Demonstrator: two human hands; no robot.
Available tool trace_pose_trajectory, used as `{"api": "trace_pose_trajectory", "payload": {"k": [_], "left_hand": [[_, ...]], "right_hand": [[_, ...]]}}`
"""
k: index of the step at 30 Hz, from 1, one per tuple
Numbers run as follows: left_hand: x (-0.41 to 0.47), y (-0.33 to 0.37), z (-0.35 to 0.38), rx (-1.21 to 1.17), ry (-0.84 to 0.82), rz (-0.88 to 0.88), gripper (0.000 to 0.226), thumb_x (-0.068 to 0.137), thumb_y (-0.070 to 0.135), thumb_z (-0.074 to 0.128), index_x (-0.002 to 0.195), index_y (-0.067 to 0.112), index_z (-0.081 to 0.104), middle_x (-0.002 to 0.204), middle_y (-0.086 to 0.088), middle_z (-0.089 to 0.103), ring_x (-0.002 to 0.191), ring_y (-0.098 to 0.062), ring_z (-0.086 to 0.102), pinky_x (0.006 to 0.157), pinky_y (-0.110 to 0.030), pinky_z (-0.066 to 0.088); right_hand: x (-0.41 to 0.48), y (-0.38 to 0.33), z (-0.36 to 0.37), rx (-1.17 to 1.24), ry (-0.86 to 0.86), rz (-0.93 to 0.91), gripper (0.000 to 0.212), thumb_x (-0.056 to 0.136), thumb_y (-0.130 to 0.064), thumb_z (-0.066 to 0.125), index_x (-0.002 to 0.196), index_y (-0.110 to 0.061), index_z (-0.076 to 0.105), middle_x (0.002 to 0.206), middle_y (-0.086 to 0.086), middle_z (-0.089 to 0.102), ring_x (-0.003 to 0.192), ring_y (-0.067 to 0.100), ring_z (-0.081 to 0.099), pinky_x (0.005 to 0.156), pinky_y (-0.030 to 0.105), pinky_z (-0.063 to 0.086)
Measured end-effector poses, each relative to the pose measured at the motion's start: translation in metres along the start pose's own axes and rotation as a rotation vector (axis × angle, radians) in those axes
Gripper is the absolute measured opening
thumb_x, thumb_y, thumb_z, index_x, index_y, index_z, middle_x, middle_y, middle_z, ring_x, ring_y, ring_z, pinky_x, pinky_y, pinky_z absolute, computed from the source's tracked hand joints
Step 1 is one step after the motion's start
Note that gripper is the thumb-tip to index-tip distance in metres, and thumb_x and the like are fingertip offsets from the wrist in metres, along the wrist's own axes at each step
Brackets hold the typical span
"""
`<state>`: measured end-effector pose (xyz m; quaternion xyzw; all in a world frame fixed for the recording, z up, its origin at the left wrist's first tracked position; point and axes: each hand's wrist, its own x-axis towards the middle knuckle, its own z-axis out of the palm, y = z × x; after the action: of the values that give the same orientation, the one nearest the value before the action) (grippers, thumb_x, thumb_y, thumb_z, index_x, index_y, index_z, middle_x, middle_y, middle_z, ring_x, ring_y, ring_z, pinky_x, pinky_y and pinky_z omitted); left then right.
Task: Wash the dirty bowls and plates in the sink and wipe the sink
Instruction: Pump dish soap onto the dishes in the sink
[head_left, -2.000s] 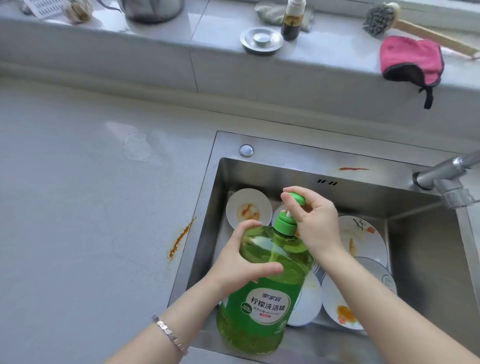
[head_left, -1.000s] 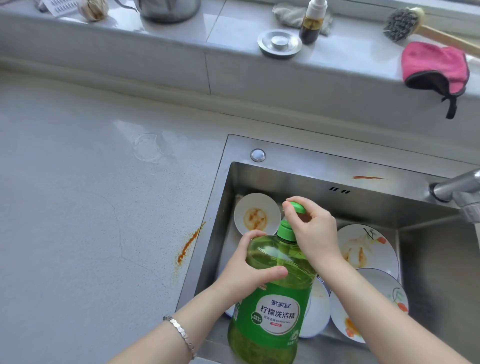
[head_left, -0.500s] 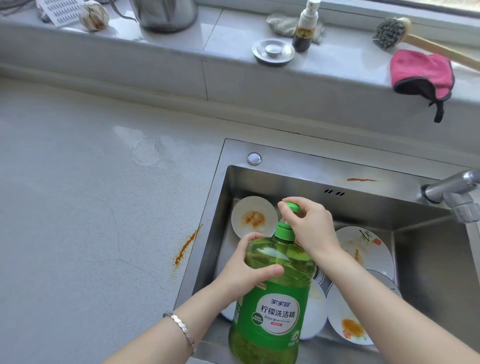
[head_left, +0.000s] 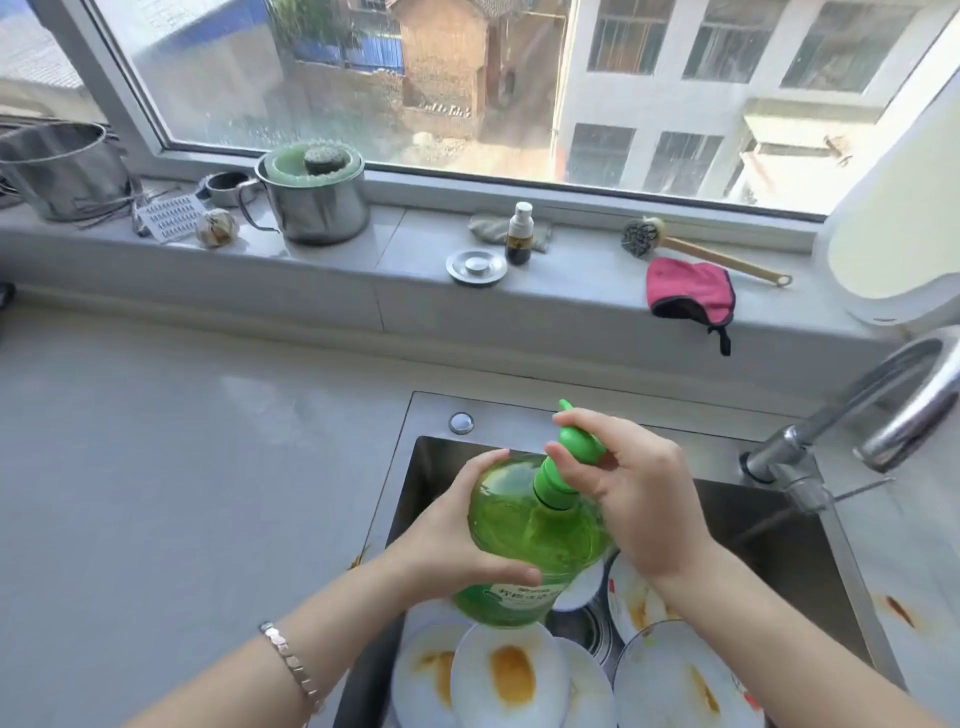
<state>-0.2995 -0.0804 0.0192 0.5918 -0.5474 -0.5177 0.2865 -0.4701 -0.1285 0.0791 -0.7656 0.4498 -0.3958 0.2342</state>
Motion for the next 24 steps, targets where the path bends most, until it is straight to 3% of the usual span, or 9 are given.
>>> {"api": "trace_pose_trajectory", "payload": {"k": [2, 4, 6, 9, 18, 21, 23, 24], "left_hand": [[0.013, 0.011, -0.008, 0.116, -0.003, -0.030, 0.110, 0.049, 0.050, 0.085, 0.139, 0.044, 0.022, 0.135, 0.014, 0.045, 0.122, -0.003, 0.046, 0.105, -0.030, 0.040], [0.027, 0.019, -0.015, 0.241, 0.050, -0.101, 0.107, 0.056, 0.059, 0.076, 0.144, 0.032, 0.022, 0.140, 0.007, 0.042, 0.125, -0.008, 0.043, 0.106, -0.032, 0.038], [0.041, 0.022, -0.021, 0.325, 0.107, -0.197, 0.083, 0.073, 0.053, 0.068, 0.141, 0.023, 0.032, 0.133, -0.001, 0.047, 0.121, -0.016, 0.048, 0.102, -0.033, 0.041], [0.053, 0.023, -0.024, 0.379, 0.117, -0.257, 0.046, 0.085, 0.037, 0.060, 0.126, 0.016, 0.051, 0.109, -0.001, 0.059, 0.100, -0.015, 0.058, 0.091, -0.032, 0.049], [0.087, 0.017, -0.026, 0.366, 0.108, -0.329, 0.029, 0.087, 0.030, 0.055, 0.113, 0.016, 0.059, 0.097, 0.003, 0.062, 0.088, -0.013, 0.060, 0.080, -0.024, 0.049], [0.104, 0.017, -0.023, 0.391, 0.107, -0.318, 0.026, 0.088, 0.030, 0.053, 0.110, 0.019, 0.058, 0.102, 0.003, 0.063, 0.088, -0.014, 0.060, 0.076, -0.023, 0.048], [0.114, 0.016, -0.019, 0.387, 0.107, -0.312, 0.016, 0.089, 0.028, 0.052, 0.102, 0.021, 0.056, 0.090, 0.007, 0.061, 0.079, -0.012, 0.059, 0.067, -0.021, 0.047], [0.119, 0.014, -0.017, 0.388, 0.108, -0.315, 0.011, 0.089, 0.027, 0.051, 0.098, 0.022, 0.054, 0.087, 0.007, 0.060, 0.078, -0.013, 0.059, 0.065, -0.021, 0.047]], "right_hand": [[0.012, 0.001, -0.007, -0.028, 0.030, -0.061, 0.040, 0.080, -0.044, 0.059, 0.098, -0.011, 0.071, 0.082, -0.001, 0.070, 0.071, 0.013, 0.062, 0.067, 0.033, 0.051], [0.032, 0.008, -0.007, 0.022, 0.061, 0.002, 0.032, 0.082, -0.035, 0.066, 0.102, -0.012, 0.070, 0.094, 0.001, 0.071, 0.080, 0.017, 0.067, 0.072, 0.040, 0.055], [0.055, 0.015, -0.005, 0.074, 0.100, 0.095, 0.029, 0.081, -0.027, 0.070, 0.106, -0.013, 0.069, 0.105, 0.002, 0.070, 0.090, 0.019, 0.067, 0.081, 0.043, 0.054], [0.084, 0.026, 0.004, -0.004, 0.113, 0.087, 0.033, 0.082, -0.024, 0.069, 0.112, -0.009, 0.067, 0.103, 0.007, 0.070, 0.090, 0.022, 0.065, 0.084, 0.039, 0.051], [0.135, 0.057, 0.022, 0.015, 0.069, 0.189, 0.038, 0.086, -0.023, 0.065, 0.121, -0.008, 0.060, 0.106, 0.013, 0.065, 0.096, 0.027, 0.061, 0.086, 0.031, 0.046], [0.138, 0.061, 0.021, -0.076, -0.084, 0.142, 0.060, 0.082, -0.031, 0.068, 0.135, -0.016, 0.044, 0.111, 0.007, 0.061, 0.102, 0.021, 0.057, 0.086, 0.030, 0.043], [0.135, 0.069, 0.011, -0.067, -0.149, 0.162, 0.075, 0.080, -0.041, 0.067, 0.141, -0.021, 0.031, 0.110, -0.002, 0.054, 0.102, 0.012, 0.051, 0.087, 0.032, 0.042], [0.135, 0.076, 0.005, -0.075, -0.140, 0.173, 0.072, 0.082, -0.045, 0.063, 0.142, -0.020, 0.030, 0.108, -0.003, 0.053, 0.100, 0.010, 0.051, 0.087, 0.032, 0.043]]}}
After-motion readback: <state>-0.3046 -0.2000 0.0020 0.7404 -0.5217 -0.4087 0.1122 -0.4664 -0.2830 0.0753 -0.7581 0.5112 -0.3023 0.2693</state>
